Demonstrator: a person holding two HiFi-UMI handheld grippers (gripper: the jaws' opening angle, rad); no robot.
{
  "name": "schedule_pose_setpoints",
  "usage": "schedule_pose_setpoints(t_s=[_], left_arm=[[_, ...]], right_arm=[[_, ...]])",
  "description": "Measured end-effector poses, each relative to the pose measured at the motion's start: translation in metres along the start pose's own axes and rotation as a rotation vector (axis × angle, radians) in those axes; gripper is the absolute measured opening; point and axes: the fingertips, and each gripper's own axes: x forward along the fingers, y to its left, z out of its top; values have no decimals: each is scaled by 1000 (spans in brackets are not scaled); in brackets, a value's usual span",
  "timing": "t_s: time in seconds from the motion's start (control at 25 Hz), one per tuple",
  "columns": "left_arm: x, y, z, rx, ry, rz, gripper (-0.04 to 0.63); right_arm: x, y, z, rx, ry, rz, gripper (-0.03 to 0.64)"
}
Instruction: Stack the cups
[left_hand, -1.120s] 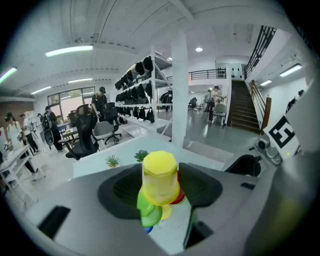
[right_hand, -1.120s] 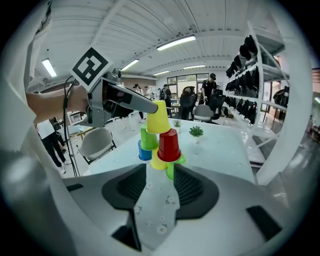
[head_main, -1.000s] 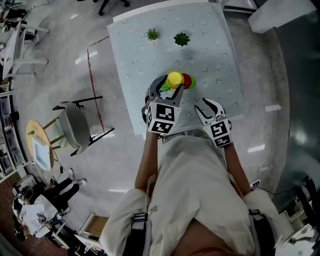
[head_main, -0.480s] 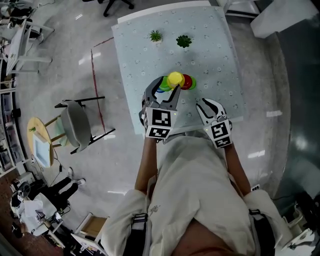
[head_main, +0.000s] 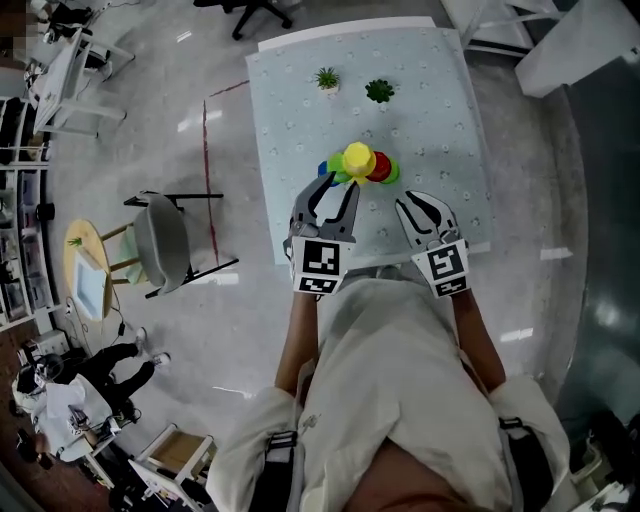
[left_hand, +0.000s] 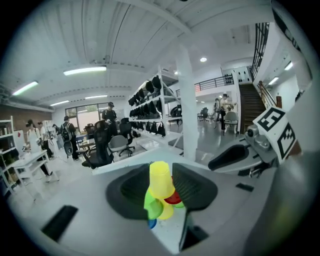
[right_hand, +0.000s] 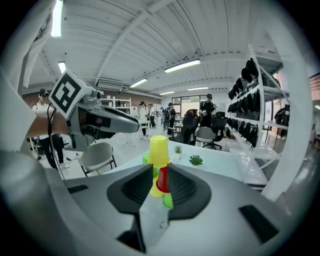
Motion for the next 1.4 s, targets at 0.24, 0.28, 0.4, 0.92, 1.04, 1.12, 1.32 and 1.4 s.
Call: schedule_pose_setpoints(t_s=[0.24, 0.28, 0.4, 0.92, 1.04, 1.12, 1.32, 1.4], left_arm=[[-19, -20, -9, -9, -1, 28, 117], [-22, -24, -10, -12, 2, 32, 114], [-30, -35, -16, -22, 15, 44, 110], [-64, -83, -36, -28, 73, 70, 100], [-67, -87, -35, -19, 75, 71, 100], [-68, -88, -33, -15, 72, 72, 100], [-65, -83, -28, -11, 50, 68, 99], [-63, -78, -27, -13, 41, 64, 98]], right_arm=[[-14, 5, 19, -19, -75, 24, 81], [-18, 6, 21, -20, -85, 28, 81], [-27, 8, 27, -21, -110, 36, 81], [-64, 24, 17, -45, -109, 79, 75], [-68, 25, 18, -41, -121, 85, 74], [-68, 26, 20, -42, -127, 87, 74], [-65, 25, 29, -47, -141, 77, 69], [-63, 24, 32, -48, -141, 66, 69]])
